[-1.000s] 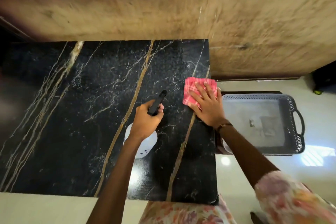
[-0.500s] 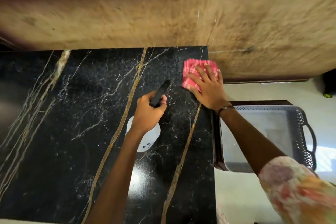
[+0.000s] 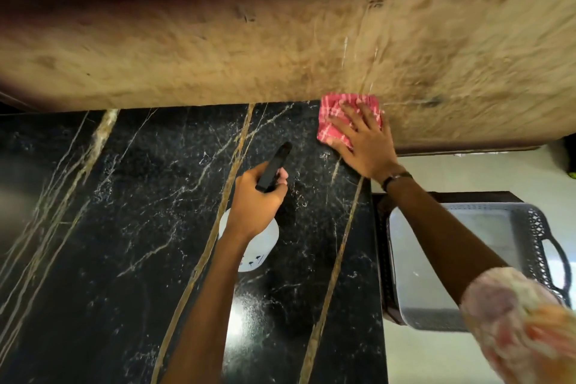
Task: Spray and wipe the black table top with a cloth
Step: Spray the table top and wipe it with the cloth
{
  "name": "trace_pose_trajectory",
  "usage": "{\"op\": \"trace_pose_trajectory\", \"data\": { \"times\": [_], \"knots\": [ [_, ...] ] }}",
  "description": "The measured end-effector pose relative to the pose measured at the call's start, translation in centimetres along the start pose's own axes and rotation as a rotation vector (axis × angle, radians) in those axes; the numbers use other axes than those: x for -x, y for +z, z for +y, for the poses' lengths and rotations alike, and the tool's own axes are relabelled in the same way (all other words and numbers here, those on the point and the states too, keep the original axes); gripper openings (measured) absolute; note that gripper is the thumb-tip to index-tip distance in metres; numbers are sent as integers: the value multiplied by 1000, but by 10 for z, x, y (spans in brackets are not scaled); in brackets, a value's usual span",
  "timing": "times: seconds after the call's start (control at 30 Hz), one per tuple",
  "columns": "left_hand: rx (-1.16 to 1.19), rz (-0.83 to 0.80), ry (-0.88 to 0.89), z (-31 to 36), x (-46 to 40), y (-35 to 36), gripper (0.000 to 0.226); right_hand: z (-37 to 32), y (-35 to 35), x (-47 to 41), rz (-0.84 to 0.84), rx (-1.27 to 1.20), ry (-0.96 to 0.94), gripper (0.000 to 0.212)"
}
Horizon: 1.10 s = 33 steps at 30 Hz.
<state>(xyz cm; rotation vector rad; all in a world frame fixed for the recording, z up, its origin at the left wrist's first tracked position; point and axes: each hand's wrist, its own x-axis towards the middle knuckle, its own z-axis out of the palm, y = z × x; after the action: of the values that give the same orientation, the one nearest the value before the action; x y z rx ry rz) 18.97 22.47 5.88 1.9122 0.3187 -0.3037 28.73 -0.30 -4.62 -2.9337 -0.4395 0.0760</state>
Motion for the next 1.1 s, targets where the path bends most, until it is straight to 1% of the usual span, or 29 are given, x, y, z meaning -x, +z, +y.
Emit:
{"op": "trace_pose_trajectory", "data": {
  "times": [0.07, 0.13, 0.3, 0.4, 0.57, 0.63, 0.8, 0.97, 1.1],
  "knots": [
    [-4, 13, 8, -1, -3, -5, 12, -8, -4, -34, -45, -21, 68, 68],
    [-6, 19, 17, -3, -6, -11, 12, -19, -4, -56, -58, -13, 93, 70],
    [6, 36, 24, -6, -12, -30, 17, -57, 4, -79, -61, 40, 95, 54],
    [7, 54, 37, -8, -13, -43, 18, -77, 4, -89, -90, 54, 124, 54],
    [69, 94, 30, -19, -12, -73, 20, -114, 10, -103, -111, 53, 102, 55],
    [94, 107, 35, -24, -10, -89, 25, -134, 13, -110, -119, 46, 93, 54],
    [110, 161, 30, -52, -10, -151, 27, -198, 19, -132, -132, 57, 78, 53],
    [139, 211, -11, -86, -10, -234, 31, -277, 26, -164, -196, 30, 80, 52],
    [178, 283, -29, -114, -12, -307, 26, -357, 38, -198, -210, -38, 15, 52]
  ]
}}
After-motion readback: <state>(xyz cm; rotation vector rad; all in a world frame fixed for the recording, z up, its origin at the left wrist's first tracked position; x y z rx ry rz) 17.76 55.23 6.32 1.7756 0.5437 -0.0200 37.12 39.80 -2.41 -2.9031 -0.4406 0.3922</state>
